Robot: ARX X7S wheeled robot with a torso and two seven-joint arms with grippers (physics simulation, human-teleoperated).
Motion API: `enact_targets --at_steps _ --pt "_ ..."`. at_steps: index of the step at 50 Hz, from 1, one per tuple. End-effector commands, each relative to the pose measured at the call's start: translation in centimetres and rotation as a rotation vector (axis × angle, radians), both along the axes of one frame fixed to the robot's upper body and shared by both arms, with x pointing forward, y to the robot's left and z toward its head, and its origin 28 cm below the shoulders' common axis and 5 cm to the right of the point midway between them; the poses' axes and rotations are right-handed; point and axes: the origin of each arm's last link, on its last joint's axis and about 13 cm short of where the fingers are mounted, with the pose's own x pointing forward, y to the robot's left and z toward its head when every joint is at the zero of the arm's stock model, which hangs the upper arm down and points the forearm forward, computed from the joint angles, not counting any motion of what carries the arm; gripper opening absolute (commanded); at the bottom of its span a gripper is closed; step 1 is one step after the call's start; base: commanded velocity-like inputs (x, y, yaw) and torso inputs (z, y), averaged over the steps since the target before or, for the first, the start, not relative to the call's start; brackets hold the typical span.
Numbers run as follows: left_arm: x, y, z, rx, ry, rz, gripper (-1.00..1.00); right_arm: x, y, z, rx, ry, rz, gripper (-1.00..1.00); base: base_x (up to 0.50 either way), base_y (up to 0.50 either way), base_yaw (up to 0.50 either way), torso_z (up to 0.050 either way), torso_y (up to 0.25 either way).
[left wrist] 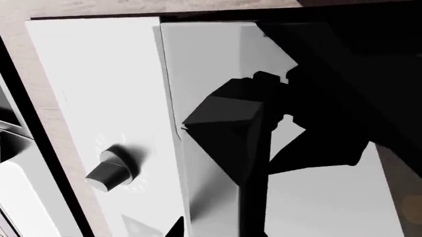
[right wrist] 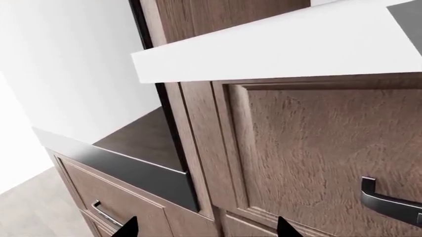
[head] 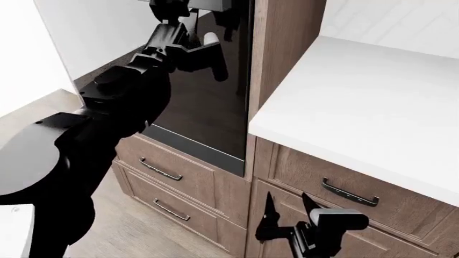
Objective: Open the oven door
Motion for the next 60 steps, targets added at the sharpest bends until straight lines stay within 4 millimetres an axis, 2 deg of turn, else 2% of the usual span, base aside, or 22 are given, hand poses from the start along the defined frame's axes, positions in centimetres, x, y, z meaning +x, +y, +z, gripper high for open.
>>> enact_targets --at_steps 1,17,29,51,60 --pt "0.0 0.0 1.1 -0.070 -0.008 -0.012 -1.00 -0.1 0.1 -0.1 0.001 0.001 0.001 1.00 0.00 0.00 0.00 0.000 0.000" --pt "0.0 0.2 1.2 -0.083 -0.005 -0.024 -1.00 0.0 0.1 -0.1 0.000 0.000 0.002 1.00 0.00 0.00 0.00 0.000 0.001" --pt "-0.1 0.7 1.8 -0.035 -0.046 -0.035 -1.00 -0.1 0.2 0.0 -0.002 -0.003 0.004 1.00 0.00 0.00 0.00 0.000 0.002" --pt "-0.2 1.7 1.7 -0.013 -0.137 -0.119 -1.00 0.0 0.2 -0.1 -0.006 0.000 0.005 1.00 0.00 0.00 0.00 0.001 0.003" --pt "-1.8 2.3 1.2 -0.011 -0.149 -0.141 -1.00 0.0 0.3 -0.2 -0.009 0.000 0.006 1.00 0.00 0.00 0.00 0.001 0.004"
